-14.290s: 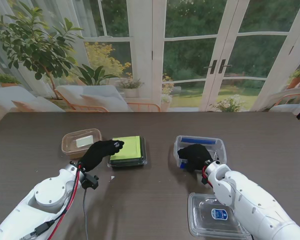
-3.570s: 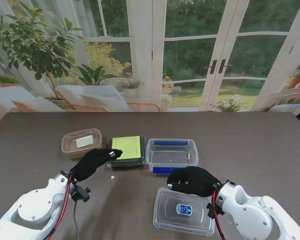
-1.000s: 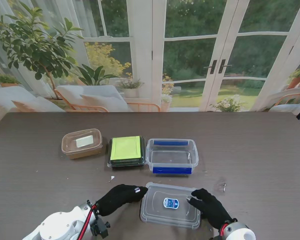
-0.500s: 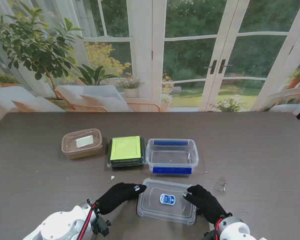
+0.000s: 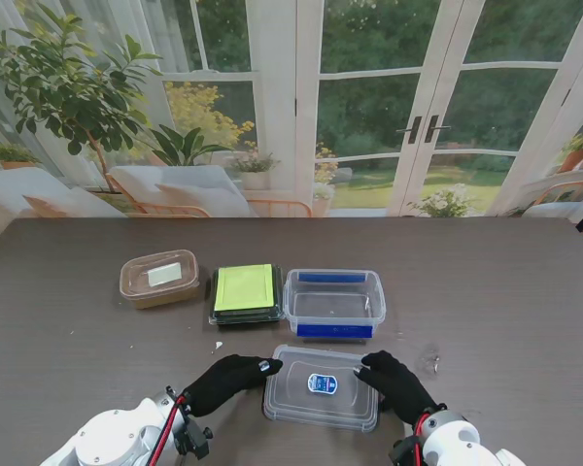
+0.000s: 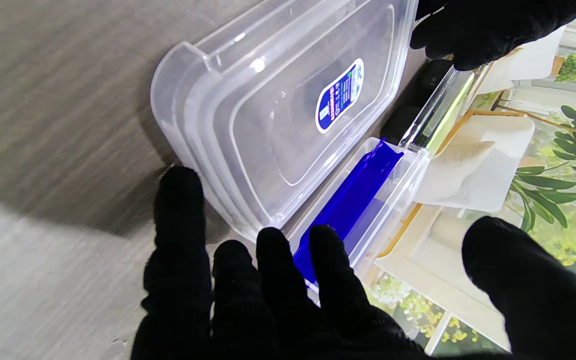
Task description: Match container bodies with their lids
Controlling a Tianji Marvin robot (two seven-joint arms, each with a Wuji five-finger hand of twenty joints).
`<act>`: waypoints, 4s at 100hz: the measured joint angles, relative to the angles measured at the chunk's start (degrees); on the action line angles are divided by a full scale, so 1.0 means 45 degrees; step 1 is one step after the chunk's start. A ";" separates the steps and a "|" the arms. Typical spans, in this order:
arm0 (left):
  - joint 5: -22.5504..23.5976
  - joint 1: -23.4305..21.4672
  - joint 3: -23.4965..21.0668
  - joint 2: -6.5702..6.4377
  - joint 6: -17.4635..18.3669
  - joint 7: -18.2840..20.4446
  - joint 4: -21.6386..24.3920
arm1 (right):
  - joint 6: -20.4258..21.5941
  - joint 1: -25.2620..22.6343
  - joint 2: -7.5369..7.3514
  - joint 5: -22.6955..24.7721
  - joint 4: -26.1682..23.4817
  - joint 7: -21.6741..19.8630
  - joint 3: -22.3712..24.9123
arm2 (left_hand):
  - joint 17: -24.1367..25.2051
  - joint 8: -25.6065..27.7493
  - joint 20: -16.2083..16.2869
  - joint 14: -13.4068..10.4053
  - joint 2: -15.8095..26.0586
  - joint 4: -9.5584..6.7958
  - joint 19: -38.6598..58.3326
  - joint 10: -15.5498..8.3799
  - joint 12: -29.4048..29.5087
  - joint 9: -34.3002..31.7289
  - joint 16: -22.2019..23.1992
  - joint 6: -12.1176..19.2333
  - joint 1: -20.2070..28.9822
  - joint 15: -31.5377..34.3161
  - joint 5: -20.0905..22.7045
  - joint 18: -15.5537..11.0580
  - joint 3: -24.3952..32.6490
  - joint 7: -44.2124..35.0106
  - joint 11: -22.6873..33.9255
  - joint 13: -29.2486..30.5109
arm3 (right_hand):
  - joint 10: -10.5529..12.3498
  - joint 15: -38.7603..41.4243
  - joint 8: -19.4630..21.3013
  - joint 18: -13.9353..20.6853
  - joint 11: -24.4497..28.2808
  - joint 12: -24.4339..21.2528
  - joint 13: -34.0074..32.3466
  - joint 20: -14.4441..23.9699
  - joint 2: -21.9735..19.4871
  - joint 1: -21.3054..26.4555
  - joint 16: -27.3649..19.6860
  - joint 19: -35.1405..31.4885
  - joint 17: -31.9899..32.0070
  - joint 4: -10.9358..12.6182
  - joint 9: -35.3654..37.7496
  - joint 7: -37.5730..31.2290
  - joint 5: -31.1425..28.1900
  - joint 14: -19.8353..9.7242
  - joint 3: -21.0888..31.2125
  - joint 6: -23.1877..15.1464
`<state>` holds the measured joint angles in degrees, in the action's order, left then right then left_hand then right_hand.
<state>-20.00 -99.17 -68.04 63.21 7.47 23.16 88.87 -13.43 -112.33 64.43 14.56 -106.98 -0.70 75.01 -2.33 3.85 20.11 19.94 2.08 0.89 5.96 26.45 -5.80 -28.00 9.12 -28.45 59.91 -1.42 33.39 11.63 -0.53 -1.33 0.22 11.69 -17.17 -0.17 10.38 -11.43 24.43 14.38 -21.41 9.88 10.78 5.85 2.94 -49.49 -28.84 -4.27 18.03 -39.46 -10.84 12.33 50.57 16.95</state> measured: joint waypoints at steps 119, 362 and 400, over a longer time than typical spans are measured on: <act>-0.0107 0.0088 0.0117 0.0061 0.0262 -0.0288 -0.0149 | 0.0092 0.0846 0.0148 0.0256 0.0632 0.0526 -0.0176 | 0.0134 -0.0002 0.0128 -0.0098 0.0000 0.0000 -0.0132 -0.0045 0.0000 0.0012 0.0226 0.0016 -0.0026 0.0351 -0.0008 0.0002 0.0000 0.0004 0.0000 0.0037 | 0.0241 0.0024 -0.0001 -0.0363 -0.0043 -0.0018 -0.0143 -0.0064 -0.0001 0.0000 0.0000 0.0956 -0.0184 0.0000 0.0144 0.0086 -0.0298 0.0110 -0.0130 -0.0638; 0.0104 -0.0151 0.0190 0.0453 -0.0638 -0.1932 0.0110 | -0.2995 0.2126 0.0173 -0.0477 0.0711 -0.0047 -0.0851 | 0.0399 -0.0084 0.0682 -0.0768 -0.0016 0.0017 0.0702 -0.0521 0.0132 0.0797 -0.0096 0.0189 -0.0436 0.0356 -0.0627 -0.1888 -0.0014 0.0179 -0.0054 -0.0805 | 0.0259 -0.0916 -0.0791 0.1614 -0.0436 -0.0195 0.0393 0.0042 -0.0032 0.0000 -0.0388 -0.0118 -0.0060 0.0000 -0.0846 0.0715 0.0814 -0.0342 -0.0748 0.0178; 0.0292 -0.0241 0.0138 0.0461 -0.0728 -0.1985 0.0241 | -0.3123 0.1922 0.0269 -0.0184 0.0611 0.0036 -0.0724 | 0.0323 -0.0084 0.0679 -0.0768 -0.0016 0.0017 0.0701 -0.0521 0.0131 0.0725 0.0167 0.0168 -0.0436 0.0356 -0.0572 -0.1893 -0.0014 0.0179 -0.0054 -0.0721 | 0.0259 -0.0595 -0.0790 0.2014 -0.0404 -0.0195 0.0378 0.0049 -0.0032 0.0000 -0.0297 -0.0125 -0.0302 0.0000 -0.0844 0.0468 0.0814 -0.0797 -0.0746 0.0179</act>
<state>-18.69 -100.26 -67.42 65.29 4.20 14.23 89.96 -27.48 -103.68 65.64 13.74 -104.23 -0.53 71.75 -0.87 3.47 23.17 16.48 2.01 0.97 9.11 24.11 -5.21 -24.74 9.87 -27.69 57.94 0.18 30.82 3.11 -0.59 -0.53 -0.02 8.45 -16.00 -2.85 6.82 -2.37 22.61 13.51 -19.71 10.10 10.64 5.85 1.61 -50.06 -30.20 -4.27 14.23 -37.35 -7.18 8.75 47.21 17.75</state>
